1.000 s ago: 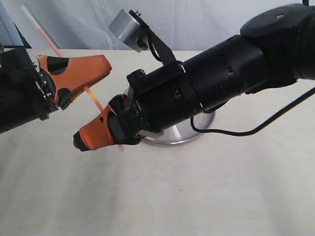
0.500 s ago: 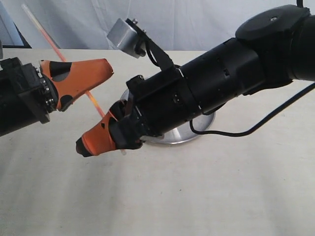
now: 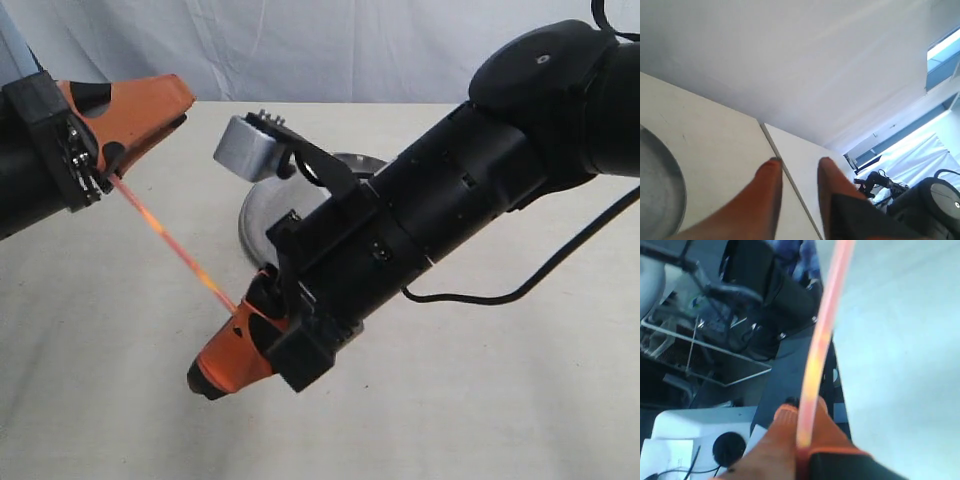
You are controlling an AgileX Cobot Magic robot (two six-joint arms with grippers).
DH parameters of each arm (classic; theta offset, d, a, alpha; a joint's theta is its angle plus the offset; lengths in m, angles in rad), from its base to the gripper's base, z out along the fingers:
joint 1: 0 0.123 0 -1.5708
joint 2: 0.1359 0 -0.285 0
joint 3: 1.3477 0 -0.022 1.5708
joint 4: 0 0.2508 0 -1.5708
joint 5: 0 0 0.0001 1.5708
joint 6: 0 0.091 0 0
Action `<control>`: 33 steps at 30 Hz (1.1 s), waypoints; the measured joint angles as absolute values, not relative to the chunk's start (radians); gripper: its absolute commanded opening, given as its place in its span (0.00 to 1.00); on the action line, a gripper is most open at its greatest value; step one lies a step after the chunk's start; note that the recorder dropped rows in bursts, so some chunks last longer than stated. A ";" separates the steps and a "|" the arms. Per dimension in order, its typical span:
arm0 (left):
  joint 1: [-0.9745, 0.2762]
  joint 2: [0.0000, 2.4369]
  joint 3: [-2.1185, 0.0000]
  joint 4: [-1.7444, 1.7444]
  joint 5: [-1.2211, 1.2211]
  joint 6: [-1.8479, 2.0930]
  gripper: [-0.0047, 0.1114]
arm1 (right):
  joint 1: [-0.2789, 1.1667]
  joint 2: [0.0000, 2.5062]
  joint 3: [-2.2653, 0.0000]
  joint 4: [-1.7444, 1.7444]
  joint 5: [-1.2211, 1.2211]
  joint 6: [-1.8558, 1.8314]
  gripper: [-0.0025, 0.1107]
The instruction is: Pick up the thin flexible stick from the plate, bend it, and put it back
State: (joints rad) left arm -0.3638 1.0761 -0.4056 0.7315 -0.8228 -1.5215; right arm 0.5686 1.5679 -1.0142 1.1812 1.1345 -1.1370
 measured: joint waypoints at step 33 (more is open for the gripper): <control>-0.364 1.076 -0.407 0.674 -0.943 -1.418 0.04 | 0.570 1.490 -1.010 1.108 1.126 -1.099 0.01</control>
